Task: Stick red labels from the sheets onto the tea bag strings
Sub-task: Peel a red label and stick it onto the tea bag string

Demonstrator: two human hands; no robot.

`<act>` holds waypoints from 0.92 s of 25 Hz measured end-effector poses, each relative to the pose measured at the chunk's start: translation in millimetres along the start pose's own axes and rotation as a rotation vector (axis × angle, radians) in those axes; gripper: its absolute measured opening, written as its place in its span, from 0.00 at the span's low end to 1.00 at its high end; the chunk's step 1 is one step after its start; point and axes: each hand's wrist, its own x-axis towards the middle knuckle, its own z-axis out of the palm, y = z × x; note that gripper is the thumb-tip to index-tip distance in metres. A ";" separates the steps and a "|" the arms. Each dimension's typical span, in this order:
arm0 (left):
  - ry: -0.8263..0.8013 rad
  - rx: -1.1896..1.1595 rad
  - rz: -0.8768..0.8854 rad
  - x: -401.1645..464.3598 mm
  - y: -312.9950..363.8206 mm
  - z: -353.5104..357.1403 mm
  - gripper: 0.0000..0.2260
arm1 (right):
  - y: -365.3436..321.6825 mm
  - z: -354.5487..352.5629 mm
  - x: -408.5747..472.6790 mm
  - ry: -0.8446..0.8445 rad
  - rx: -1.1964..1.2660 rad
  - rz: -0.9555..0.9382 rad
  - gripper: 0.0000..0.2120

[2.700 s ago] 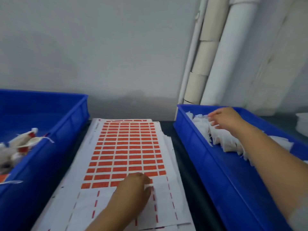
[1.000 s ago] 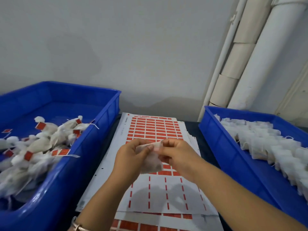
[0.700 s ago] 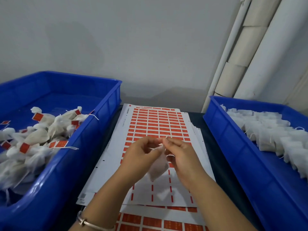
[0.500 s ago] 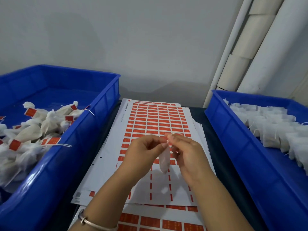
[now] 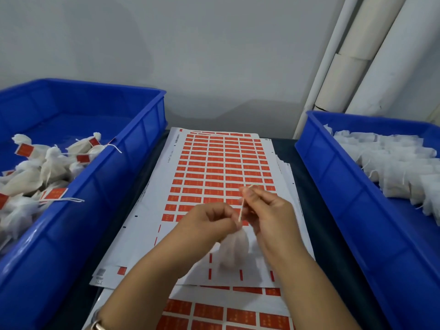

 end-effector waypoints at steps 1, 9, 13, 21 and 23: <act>-0.010 -0.134 -0.009 -1.2 1.0 -0.5 0.12 | 2.6 1.5 -0.5 -0.085 0.003 0.070 0.12; 0.393 -0.426 -0.004 7.0 -5.0 -0.8 0.07 | 16.3 17.4 -10.9 -0.287 -0.537 -0.047 0.14; 0.408 -0.464 -0.070 12.3 -8.7 -4.1 0.06 | 18.1 19.9 -12.7 -0.256 -0.524 -0.003 0.06; 0.337 -1.063 -0.117 12.1 -7.7 -26.6 0.09 | 7.5 5.2 -5.6 -0.370 0.506 0.332 0.04; 0.364 -1.060 -0.125 12.6 -6.4 -28.9 0.09 | 10.5 1.3 -2.3 -0.323 0.772 0.398 0.07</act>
